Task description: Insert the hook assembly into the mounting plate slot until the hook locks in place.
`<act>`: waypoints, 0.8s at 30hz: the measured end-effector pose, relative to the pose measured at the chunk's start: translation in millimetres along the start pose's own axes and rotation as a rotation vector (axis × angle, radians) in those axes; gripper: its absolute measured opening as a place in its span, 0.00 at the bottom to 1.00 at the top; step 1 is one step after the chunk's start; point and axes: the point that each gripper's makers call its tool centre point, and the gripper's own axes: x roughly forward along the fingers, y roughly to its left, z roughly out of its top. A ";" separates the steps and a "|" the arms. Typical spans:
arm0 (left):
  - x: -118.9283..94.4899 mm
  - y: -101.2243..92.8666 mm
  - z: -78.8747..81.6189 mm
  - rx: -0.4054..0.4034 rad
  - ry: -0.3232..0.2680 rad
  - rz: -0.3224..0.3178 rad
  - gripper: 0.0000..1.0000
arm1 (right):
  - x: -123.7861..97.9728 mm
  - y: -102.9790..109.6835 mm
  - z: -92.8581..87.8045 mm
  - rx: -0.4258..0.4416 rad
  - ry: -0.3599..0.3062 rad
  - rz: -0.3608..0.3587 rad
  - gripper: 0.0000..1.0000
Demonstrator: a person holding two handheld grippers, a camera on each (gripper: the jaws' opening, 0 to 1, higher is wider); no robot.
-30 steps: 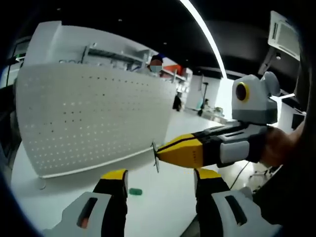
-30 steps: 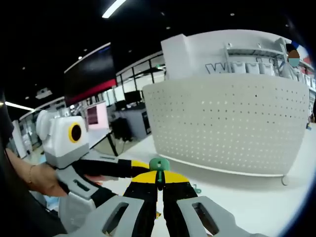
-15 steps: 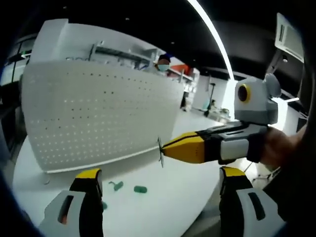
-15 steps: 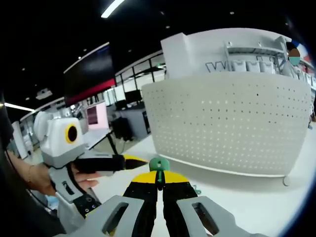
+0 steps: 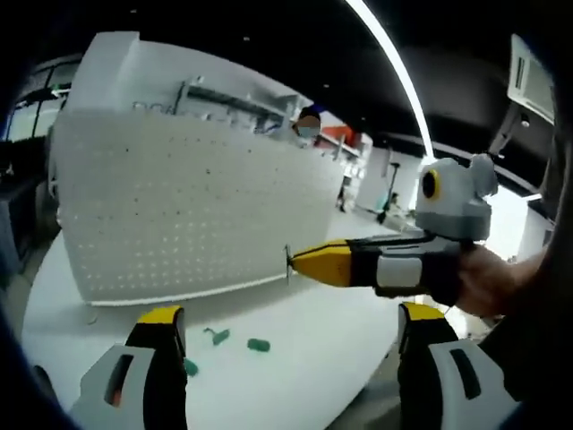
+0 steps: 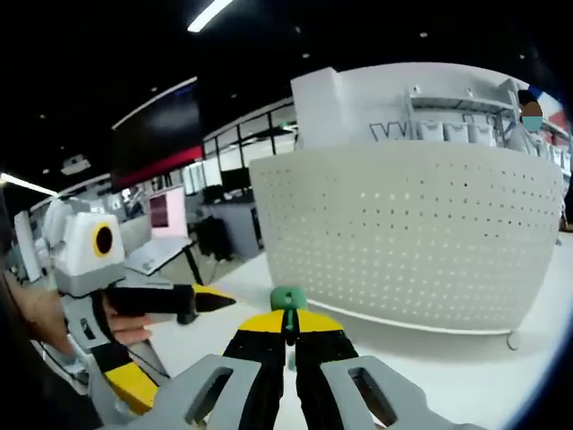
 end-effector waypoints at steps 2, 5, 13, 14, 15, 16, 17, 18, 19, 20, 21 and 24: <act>-1.5 0.8 5.3 0.025 -0.005 0.013 1.00 | 3.3 -3.2 4.5 -0.012 -0.015 -0.016 0.00; -2.9 3.2 8.9 0.043 -0.005 0.021 1.00 | 7.6 -9.8 14.4 -0.013 -0.049 -0.039 0.00; -6.9 9.6 14.2 0.038 -0.025 0.033 1.00 | 21.1 -69.5 57.7 -0.211 -0.162 -0.281 0.00; -6.5 10.2 13.4 0.040 -0.025 0.034 1.00 | 24.6 -77.4 61.0 -0.203 -0.175 -0.304 0.00; -6.1 10.6 12.4 0.042 -0.021 0.035 1.00 | 26.6 -83.2 63.9 -0.173 -0.191 -0.318 0.00; -5.1 11.0 9.7 0.044 -0.007 0.035 1.00 | 28.5 -87.8 65.6 -0.169 -0.194 -0.327 0.00; -4.8 11.1 8.7 0.046 -0.002 0.036 1.00 | 29.9 -94.5 67.3 -0.172 -0.191 -0.344 0.00; -4.5 11.0 8.2 0.048 0.000 0.035 1.00 | 31.9 -101.9 70.5 -0.167 -0.194 -0.362 0.00; -4.3 10.9 8.4 0.046 0.000 0.034 1.00 | 32.8 -106.2 72.9 -0.161 -0.201 -0.372 0.00; -3.8 10.9 8.4 0.043 0.001 0.033 1.00 | 33.4 -110.7 74.9 -0.160 -0.204 -0.384 0.00; -3.3 11.0 8.3 0.043 0.002 0.032 1.00 | 34.4 -117.3 78.2 -0.158 -0.209 -0.399 0.00; -1.8 12.9 8.8 0.040 0.006 0.027 1.00 | 36.5 -132.6 86.8 -0.147 -0.225 -0.433 0.00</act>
